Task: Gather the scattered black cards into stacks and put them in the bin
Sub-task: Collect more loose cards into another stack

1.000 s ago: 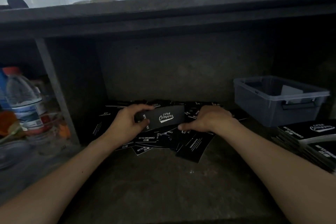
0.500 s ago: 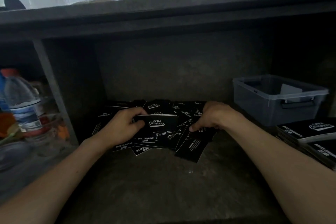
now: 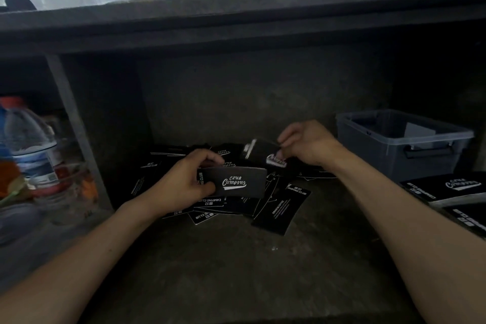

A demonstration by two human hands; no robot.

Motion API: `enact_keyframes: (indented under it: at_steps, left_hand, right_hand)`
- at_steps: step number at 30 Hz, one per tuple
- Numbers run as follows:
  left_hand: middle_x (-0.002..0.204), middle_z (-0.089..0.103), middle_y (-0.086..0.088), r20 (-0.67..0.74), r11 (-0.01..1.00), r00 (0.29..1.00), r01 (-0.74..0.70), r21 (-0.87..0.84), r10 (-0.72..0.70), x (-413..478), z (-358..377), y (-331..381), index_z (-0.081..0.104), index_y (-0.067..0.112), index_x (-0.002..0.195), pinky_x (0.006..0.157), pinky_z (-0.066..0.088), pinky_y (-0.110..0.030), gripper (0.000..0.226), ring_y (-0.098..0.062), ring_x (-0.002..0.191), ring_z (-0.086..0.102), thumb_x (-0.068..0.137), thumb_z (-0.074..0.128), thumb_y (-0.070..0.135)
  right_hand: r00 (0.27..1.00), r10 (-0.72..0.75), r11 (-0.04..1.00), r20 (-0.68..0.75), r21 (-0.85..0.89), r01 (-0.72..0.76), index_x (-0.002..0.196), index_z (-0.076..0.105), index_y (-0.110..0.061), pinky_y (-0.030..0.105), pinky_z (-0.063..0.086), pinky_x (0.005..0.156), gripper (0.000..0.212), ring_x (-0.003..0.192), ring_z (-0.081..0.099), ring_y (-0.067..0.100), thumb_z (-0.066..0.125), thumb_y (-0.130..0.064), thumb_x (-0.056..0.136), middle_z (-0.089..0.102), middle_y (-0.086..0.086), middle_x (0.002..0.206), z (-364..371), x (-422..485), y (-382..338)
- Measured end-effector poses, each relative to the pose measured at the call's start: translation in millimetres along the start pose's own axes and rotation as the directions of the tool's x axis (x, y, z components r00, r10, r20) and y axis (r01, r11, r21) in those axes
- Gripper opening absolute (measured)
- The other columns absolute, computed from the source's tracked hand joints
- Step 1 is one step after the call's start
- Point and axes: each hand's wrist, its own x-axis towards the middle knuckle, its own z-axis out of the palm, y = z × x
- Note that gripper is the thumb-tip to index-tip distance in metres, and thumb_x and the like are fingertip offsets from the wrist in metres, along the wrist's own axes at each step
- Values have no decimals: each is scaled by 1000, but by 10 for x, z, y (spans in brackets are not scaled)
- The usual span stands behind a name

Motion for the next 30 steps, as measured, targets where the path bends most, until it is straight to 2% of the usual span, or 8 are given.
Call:
enact_keyframes:
  at_steps: [3, 6, 10, 13, 15, 18, 22, 30]
  left_hand:
    - [137, 51, 8, -2, 988, 999, 40, -147, -40, 19, 15, -42, 45, 21, 129, 98, 55, -30, 67, -1, 132, 52, 78, 71, -14]
    - [133, 58, 7, 26, 984, 999, 44, -175, -40, 31, 1, -82, 41, 29, 140, 93, 56, -25, 83, -3, 125, 59, 77, 74, -13]
    - [103, 75, 11, 66, 1000, 998, -23, -17, 24, 24, -12, -30, 70, 24, 111, 84, 55, -19, 44, -4, 98, 71, 81, 71, -8]
    - [91, 74, 13, 39, 995, 999, -18, 101, 14, 5, -82, -24, 74, 26, 91, 82, 56, -23, 30, -4, 89, 70, 80, 71, -1]
    - [89, 73, 18, 50, 988, 998, -34, 149, 27, -11, -133, -16, 72, 31, 85, 78, 53, -17, 30, -1, 88, 69, 79, 73, 2]
    - [90, 69, 25, 78, 977, 996, -50, 208, 34, -22, -166, 6, 68, 38, 79, 70, 48, -9, 32, 1, 85, 68, 78, 76, 7]
    - [88, 70, 23, 87, 979, 996, -36, 199, 19, -15, -155, 6, 67, 39, 78, 67, 50, -11, 33, 0, 82, 68, 79, 75, 7]
    - [91, 72, 18, 81, 987, 996, -40, 156, 28, -11, -98, -2, 72, 29, 88, 75, 53, -17, 27, -2, 88, 69, 80, 75, 3]
  right_hand:
    - [944, -167, 986, 286, 62, 156, 93, 70, -9, 23, 52, 76, 17, 71, 64, 9, 74, 0, 80, 72, 3, 80, 253, -43, 3]
    - [908, -181, 974, 379, 197, 112, 103, 71, -11, 19, 53, 78, 13, 84, 67, 8, 62, -13, 94, 74, 7, 96, 392, -12, 60]
    - [932, -121, 901, 342, 431, -42, 116, 63, -8, 25, 56, 82, 24, 98, 70, 17, 44, -9, 101, 71, 10, 114, 368, 72, 133]
    - [945, -168, 978, 282, -72, 196, 133, 55, -23, 8, 44, 92, 52, 118, 55, 8, 56, 3, 87, 56, -4, 135, 301, 114, 278]
    - [927, -100, 882, 362, -400, 251, 141, 48, -29, 15, 40, 100, 62, 125, 49, 12, 62, -9, 85, 50, -2, 142, 308, 118, 311]
    - [946, 15, 776, 323, -600, 192, 139, 50, -30, 24, 46, 92, 66, 110, 56, 15, 76, -36, 78, 59, -3, 129, 189, 162, 275]
    - [951, 67, 816, 303, -565, 123, 111, 69, -31, 16, 42, 66, 66, 88, 55, 3, 86, -57, 53, 58, -17, 97, 24, 135, 274]
    - [952, -109, 854, 287, -463, 237, 93, 70, -31, 20, 50, 72, 39, 80, 63, 5, 88, -40, 60, 66, -16, 84, 174, 112, 252]
